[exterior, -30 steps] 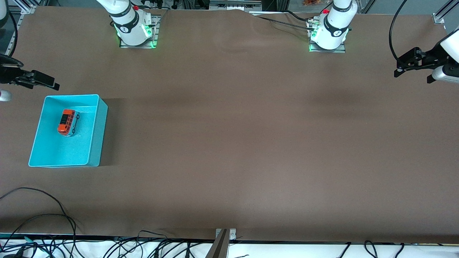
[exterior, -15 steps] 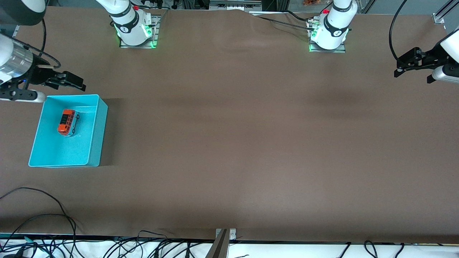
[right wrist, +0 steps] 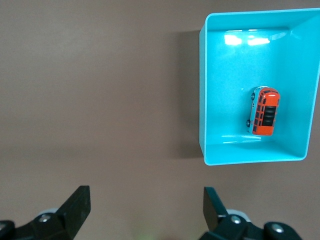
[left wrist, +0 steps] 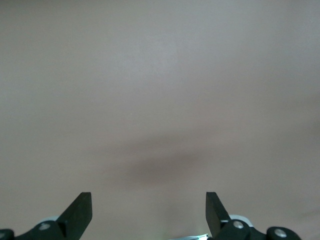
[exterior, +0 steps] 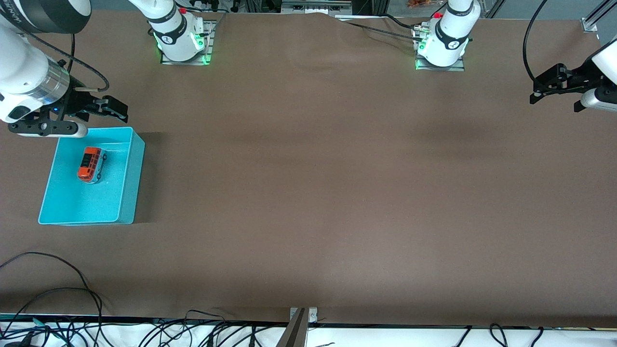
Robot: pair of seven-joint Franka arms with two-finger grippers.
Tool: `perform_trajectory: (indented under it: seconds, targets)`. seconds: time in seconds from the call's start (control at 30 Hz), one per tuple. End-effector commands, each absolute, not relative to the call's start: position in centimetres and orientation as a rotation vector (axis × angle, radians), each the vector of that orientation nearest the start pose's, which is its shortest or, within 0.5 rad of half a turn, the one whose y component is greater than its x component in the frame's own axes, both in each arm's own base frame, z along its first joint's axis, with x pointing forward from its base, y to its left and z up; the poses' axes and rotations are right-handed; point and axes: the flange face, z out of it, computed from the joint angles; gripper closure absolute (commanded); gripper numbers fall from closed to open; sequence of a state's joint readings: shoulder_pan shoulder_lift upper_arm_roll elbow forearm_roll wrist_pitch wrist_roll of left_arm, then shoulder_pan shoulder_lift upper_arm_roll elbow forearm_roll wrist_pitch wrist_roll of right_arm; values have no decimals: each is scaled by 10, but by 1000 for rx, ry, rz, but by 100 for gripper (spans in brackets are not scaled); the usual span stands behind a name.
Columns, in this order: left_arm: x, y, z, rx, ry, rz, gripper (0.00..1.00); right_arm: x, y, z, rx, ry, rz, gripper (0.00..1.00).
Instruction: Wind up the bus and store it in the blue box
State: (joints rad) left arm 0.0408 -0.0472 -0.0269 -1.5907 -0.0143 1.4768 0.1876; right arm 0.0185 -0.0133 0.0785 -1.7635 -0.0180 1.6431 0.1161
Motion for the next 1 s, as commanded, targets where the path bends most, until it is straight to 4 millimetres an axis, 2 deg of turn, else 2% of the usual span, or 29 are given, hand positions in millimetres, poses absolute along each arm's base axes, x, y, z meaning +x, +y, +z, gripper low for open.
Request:
perform_trajectory:
  seconds: [0.0, 0.33, 0.97]
  targets:
    - [530, 7, 639, -3176, 298, 104, 0, 563, 31, 556, -3163, 40, 133, 0]
    - [530, 7, 639, -3175, 301, 104, 0, 566, 6, 562, -3142, -44, 123, 0]
    - [530, 5, 638, -3175, 303, 107, 0, 563, 3, 565, -3143, -42, 130, 0]
